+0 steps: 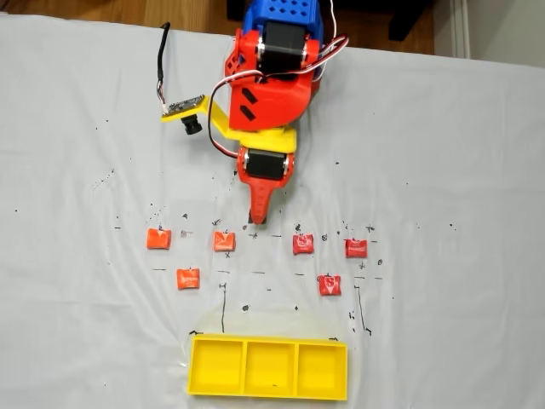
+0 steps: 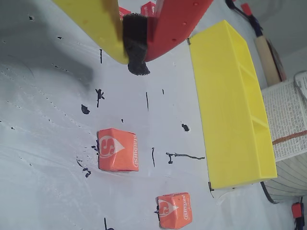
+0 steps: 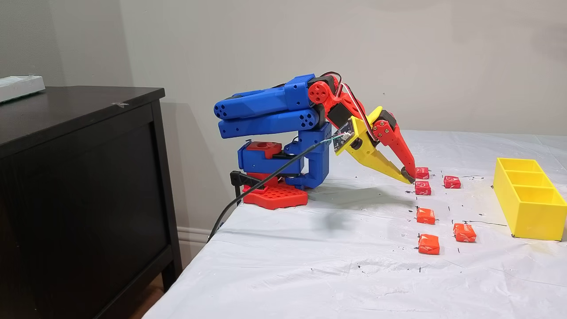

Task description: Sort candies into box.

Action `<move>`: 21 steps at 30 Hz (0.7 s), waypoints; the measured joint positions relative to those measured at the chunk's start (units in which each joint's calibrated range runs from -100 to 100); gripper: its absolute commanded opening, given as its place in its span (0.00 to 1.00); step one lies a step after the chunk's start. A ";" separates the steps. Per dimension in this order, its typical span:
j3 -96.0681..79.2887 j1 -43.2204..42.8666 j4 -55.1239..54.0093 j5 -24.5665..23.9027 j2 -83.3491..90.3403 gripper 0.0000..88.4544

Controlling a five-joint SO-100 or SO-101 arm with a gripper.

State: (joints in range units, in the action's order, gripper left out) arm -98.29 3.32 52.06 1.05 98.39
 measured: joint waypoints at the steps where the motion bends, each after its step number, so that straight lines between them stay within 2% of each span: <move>1: 0.00 0.00 0.00 0.00 0.00 0.00; 21: 0.00 -0.78 0.00 0.00 0.00 0.00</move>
State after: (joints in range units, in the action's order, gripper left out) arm -98.29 2.54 52.06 1.05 98.39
